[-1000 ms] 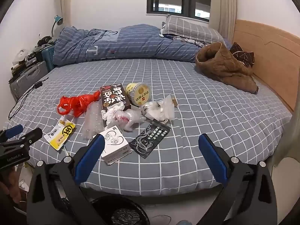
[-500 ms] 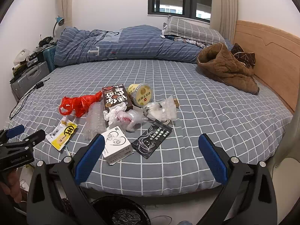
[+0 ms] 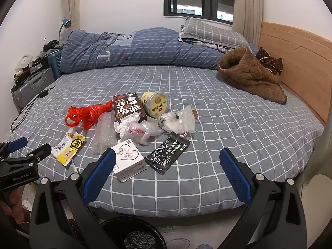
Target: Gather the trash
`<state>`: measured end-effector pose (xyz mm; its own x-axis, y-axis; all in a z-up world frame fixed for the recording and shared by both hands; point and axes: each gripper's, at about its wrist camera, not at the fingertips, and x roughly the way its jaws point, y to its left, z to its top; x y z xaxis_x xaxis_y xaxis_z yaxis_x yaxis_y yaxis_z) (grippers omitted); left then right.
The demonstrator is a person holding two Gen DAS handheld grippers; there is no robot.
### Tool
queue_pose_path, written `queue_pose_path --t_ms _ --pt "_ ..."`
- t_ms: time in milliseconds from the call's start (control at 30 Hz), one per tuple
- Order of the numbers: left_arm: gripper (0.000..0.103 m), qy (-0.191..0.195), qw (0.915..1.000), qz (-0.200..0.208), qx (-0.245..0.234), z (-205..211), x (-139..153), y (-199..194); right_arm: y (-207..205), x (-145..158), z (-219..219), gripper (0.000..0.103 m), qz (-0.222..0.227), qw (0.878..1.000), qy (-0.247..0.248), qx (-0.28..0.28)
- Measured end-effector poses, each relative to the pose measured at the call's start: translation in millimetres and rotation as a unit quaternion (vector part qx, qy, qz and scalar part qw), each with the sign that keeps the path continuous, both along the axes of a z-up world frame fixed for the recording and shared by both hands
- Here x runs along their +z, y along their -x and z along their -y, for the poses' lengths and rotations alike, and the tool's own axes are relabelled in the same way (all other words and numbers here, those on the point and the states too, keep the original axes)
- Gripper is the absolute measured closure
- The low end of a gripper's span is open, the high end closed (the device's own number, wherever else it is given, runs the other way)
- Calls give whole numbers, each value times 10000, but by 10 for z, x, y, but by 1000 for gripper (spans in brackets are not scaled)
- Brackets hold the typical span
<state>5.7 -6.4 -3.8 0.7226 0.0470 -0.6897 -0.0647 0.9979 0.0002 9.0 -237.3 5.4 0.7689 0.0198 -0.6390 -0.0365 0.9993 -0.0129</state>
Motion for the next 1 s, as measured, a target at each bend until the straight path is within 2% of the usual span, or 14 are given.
queue_pose_path --t_ms 1000 --pt "6 -14 9999 99 -25 52 51 45 -2 -9 33 7 -33 10000 16 -5"
